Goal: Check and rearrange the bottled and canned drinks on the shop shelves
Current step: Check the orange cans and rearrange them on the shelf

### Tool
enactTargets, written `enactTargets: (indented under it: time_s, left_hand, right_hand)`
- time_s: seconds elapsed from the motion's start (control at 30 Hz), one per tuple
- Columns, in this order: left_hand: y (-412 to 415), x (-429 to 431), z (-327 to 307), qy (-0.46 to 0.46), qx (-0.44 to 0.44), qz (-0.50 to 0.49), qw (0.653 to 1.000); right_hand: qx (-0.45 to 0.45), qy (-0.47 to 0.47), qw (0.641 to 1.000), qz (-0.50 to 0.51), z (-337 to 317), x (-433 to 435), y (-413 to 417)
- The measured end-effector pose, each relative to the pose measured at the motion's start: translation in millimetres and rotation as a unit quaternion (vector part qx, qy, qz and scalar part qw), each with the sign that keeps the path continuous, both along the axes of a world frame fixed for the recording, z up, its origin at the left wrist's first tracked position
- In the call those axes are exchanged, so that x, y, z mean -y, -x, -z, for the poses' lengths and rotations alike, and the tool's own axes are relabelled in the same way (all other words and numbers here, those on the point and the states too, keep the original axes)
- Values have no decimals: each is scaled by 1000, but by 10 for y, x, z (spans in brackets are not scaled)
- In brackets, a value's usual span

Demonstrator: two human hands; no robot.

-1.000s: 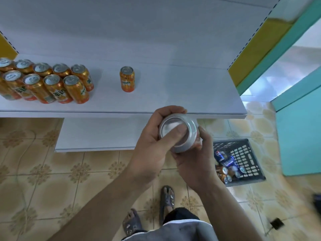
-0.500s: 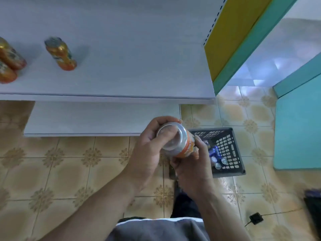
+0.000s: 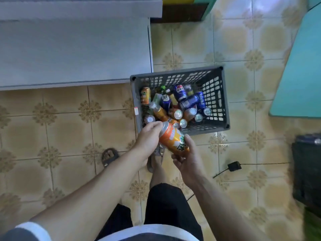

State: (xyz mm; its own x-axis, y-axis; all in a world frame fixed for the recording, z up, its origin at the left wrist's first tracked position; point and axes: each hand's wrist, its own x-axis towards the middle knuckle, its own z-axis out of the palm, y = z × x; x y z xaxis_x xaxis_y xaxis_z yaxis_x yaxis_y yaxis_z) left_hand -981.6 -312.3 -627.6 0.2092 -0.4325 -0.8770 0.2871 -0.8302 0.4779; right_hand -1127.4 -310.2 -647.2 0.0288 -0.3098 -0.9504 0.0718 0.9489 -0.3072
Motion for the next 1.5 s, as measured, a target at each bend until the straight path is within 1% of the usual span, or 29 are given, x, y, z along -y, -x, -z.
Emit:
enactTargets:
  time_s: [0.1, 0.2, 0.27, 0.37, 0.5, 0.57, 0.6, 0.67, 0.7, 0.77, 0.87, 1.0, 1.13, 1.27, 1.4, 1.5]
  left_hand:
    - [5, 67, 609, -34, 7, 2, 999]
    - [-54, 96, 1181, -55, 28, 29, 998]
    - [-90, 130, 1498, -64, 23, 44, 997]
    - [-169, 174, 1860, -79, 23, 58, 995]
    - [-272, 133, 2160, -98, 26, 54, 993]
    - [-321, 111, 2230, -102, 25, 60, 993]
    - [-337, 105, 2240, -104, 23, 58, 993]
    - [-376, 99, 2207, -104, 22, 54, 993]
    - [-407, 90, 2175, -101, 22, 51, 993]
    - [-459, 64, 2047, -92, 25, 55, 994]
    - [-572, 37, 1739, -65, 35, 68, 995]
    - [-802, -52, 1154, -29, 71, 100, 992]
    - [-1192, -182, 316, 9, 114, 168, 979]
    - [-1773, -602, -727, 67, 177, 203, 961]
    - [-2517, -1336, -1674, 89, 234, 185, 950]
    - [-3140, -1836, -2246, 89, 281, 163, 942]
  right_hand:
    - [-58, 0, 998, -32, 736, 203, 53]
    - [-125, 33, 990, -50, 1451, 468, -74]
    - [-164, 49, 982, -73, 1947, 651, -197]
    - [-227, 64, 958, -162, 2604, 842, -348]
    - [-275, 102, 903, -315, 3086, 1023, -472]
    - [-292, 85, 877, -371, 3239, 1026, -464]
    - [-292, 78, 868, -394, 3303, 1005, -442]
    - [-289, 61, 870, -395, 3267, 987, -428]
    - [-298, 58, 866, -397, 3192, 999, -432]
    - [-318, 54, 845, -426, 3015, 1046, -442]
    - [-321, 69, 818, -472, 2653, 1149, -505]
    - [-287, 108, 776, -551, 1922, 1166, -753]
    - [-282, 168, 731, -598, 932, 1049, -1215]
    - [-270, 222, 731, -586, -248, 745, -1837]
    - [-239, 280, 740, -563, -1299, 260, -2593]
    - [-182, 331, 742, -554, -1896, -110, -3316]
